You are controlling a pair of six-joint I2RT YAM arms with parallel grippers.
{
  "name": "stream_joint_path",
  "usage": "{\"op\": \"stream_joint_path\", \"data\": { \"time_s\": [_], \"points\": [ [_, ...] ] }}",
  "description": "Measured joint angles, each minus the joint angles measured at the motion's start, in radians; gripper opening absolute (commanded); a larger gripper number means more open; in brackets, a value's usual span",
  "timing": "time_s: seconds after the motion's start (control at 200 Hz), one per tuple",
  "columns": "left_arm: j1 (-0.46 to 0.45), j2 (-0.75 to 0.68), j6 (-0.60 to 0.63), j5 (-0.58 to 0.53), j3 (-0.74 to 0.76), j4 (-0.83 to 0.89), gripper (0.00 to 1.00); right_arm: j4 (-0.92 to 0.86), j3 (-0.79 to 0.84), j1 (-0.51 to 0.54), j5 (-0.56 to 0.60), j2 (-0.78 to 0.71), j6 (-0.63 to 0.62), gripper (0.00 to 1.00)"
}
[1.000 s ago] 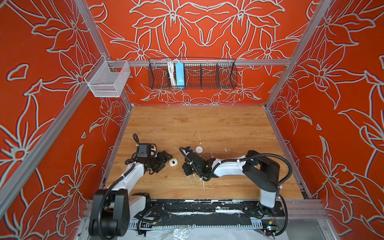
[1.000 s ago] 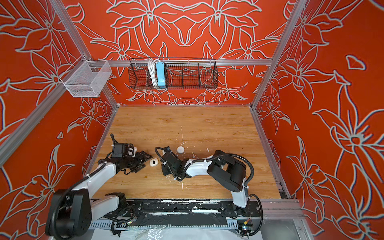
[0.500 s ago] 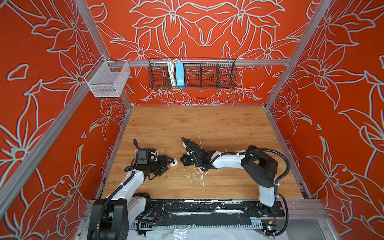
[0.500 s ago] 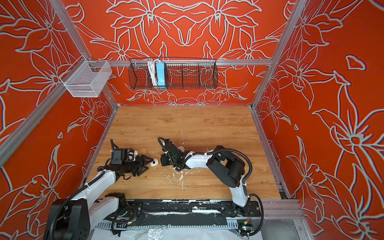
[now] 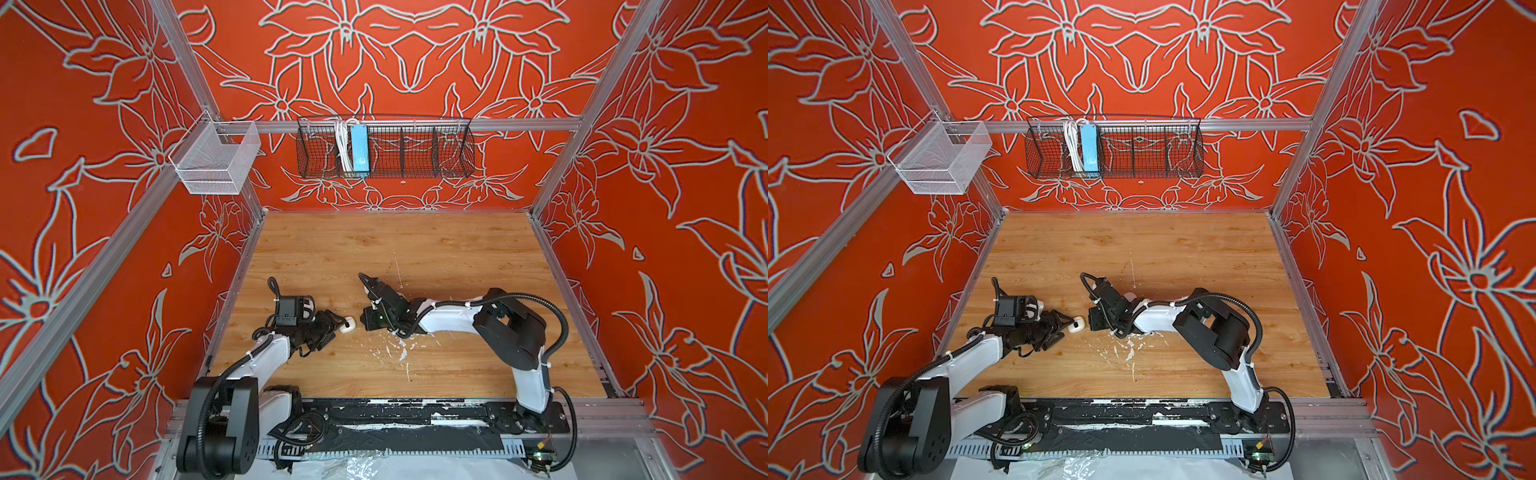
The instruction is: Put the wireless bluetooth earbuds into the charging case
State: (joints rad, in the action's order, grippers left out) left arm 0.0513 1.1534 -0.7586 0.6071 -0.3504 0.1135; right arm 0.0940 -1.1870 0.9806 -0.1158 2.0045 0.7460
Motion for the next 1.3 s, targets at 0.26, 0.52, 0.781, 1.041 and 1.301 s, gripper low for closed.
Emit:
{"op": "stream_joint_path", "data": {
  "time_s": [0.26, 0.52, 0.781, 1.041, 1.301],
  "points": [
    [-0.001, 0.009, 0.008, -0.001, 0.000, -0.020, 0.64, -0.004, -0.005, 0.000, -0.001, 0.013, 0.000, 0.19],
    [-0.005, 0.018, 0.019, -0.002, 0.000, -0.032, 0.62, -0.003, -0.014, 0.000, -0.006, 0.022, 0.000, 0.17],
    [-0.022, 0.045, 0.022, 0.000, -0.001, -0.072, 0.61, -0.002, -0.014, 0.000, -0.006, 0.023, 0.000, 0.17],
    [-0.042, 0.056, 0.021, -0.005, -0.004, -0.087, 0.59, 0.016, -0.026, 0.001, -0.021, 0.038, 0.004, 0.17],
    [-0.051, 0.059, 0.021, -0.012, -0.005, -0.091, 0.58, 0.016, -0.030, 0.008, -0.021, 0.041, 0.006, 0.17]
  ]
}}
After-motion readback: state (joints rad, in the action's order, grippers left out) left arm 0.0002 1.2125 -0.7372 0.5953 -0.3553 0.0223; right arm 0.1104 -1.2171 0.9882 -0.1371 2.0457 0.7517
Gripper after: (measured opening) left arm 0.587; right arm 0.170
